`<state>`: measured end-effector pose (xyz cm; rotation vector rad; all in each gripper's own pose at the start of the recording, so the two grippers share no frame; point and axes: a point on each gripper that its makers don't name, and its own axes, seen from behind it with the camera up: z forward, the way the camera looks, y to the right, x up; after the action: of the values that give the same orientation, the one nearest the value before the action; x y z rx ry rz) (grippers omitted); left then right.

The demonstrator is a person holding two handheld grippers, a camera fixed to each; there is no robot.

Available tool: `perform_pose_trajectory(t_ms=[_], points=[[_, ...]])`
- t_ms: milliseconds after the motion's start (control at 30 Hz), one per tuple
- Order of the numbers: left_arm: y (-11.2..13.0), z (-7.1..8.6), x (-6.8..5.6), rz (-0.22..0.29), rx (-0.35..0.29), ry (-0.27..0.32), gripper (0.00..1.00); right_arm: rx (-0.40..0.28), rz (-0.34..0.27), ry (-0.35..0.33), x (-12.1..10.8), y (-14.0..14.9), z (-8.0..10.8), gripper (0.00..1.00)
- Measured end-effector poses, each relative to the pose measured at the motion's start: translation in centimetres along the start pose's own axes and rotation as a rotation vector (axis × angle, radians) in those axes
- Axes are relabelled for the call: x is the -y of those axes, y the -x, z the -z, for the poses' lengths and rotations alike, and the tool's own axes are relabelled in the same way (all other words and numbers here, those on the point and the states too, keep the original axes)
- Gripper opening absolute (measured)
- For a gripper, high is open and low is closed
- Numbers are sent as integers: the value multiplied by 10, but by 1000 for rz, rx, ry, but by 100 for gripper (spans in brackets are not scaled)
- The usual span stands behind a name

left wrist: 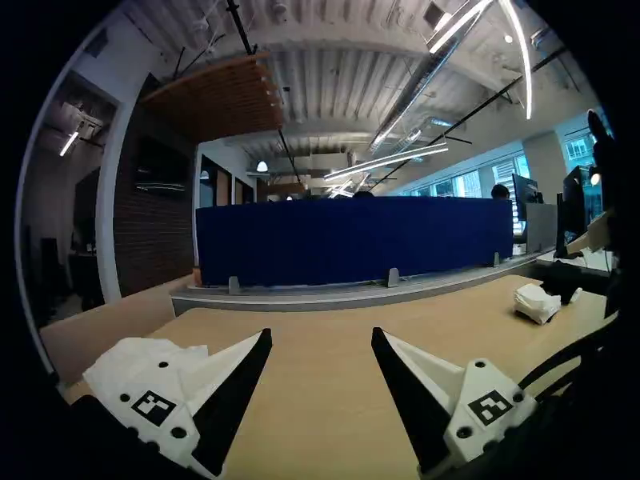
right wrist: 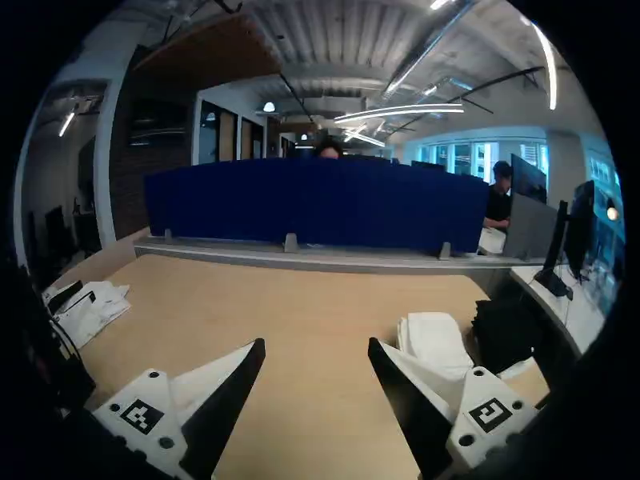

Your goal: Fold towel

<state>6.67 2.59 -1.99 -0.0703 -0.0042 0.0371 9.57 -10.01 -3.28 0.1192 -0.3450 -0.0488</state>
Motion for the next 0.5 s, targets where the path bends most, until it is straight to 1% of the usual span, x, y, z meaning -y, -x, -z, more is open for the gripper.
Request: perform_pose_trajectory(t_ms=[200,367,500], points=[[18,-9,6,17,-29,-6,92,-1,22,-1,3,13,-12,100],[36,-12,9,21,-31,-14,93,10,46,-4,7,23,-18,100],[44,-13,11,37,-36,-19,92,17,59,-6,9,26,-22,100]])
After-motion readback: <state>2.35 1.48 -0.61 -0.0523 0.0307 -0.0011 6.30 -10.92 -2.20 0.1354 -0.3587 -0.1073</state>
